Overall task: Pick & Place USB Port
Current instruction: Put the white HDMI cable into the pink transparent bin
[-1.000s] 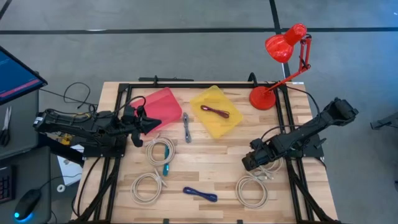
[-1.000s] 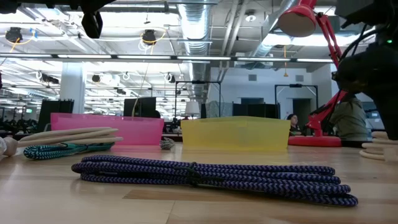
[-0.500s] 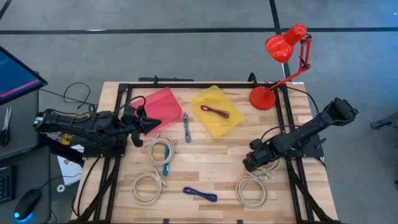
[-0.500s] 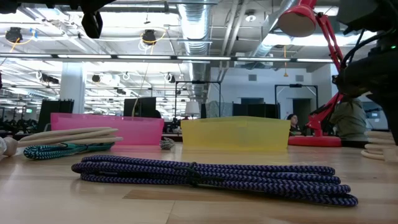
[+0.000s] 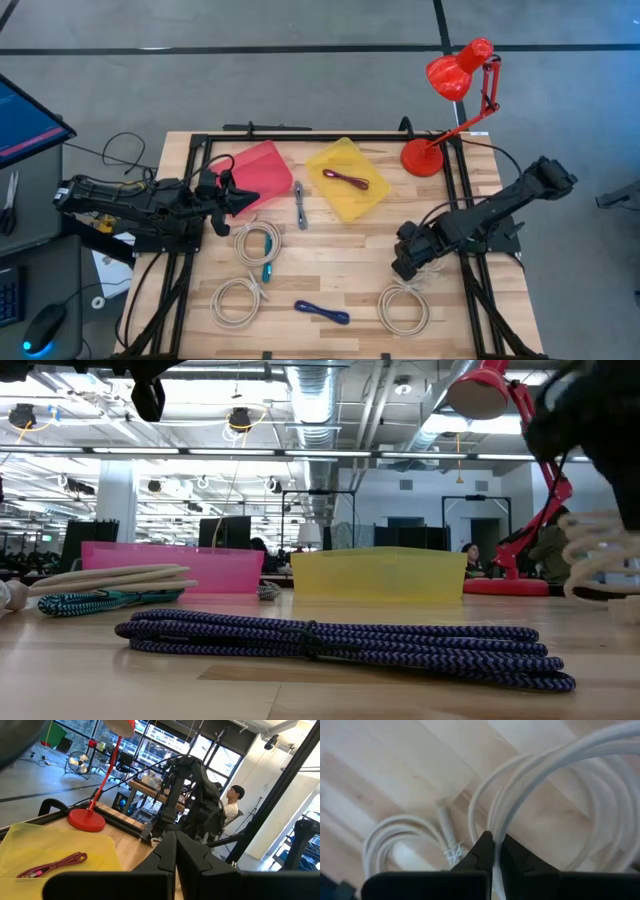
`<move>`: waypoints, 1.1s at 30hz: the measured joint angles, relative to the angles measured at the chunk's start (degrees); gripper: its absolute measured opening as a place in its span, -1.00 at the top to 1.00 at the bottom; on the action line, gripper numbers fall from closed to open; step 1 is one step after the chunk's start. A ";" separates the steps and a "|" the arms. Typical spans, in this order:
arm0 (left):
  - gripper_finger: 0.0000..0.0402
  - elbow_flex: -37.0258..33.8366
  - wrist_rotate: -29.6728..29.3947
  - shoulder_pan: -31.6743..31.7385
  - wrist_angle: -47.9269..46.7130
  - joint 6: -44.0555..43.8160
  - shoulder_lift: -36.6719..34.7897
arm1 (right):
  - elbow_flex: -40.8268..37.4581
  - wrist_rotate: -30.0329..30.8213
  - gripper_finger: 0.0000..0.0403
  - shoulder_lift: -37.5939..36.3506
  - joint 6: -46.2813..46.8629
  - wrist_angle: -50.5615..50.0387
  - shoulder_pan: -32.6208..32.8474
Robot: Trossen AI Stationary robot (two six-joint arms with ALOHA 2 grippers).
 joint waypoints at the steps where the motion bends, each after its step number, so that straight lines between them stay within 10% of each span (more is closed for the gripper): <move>1: 0.97 0.00 0.00 0.02 -0.02 0.02 0.00 | 1.37 0.71 0.99 -0.22 -0.84 -1.56 0.00; 17: 0.97 0.00 -0.04 0.02 2.52 0.01 -0.02 | 17.64 19.90 1.00 -1.58 -18.56 -7.60 -8.19; 33: 0.49 0.00 -3.29 3.54 4.71 -32.63 2.85 | 18.89 22.37 1.00 -0.97 -49.71 26.69 -19.52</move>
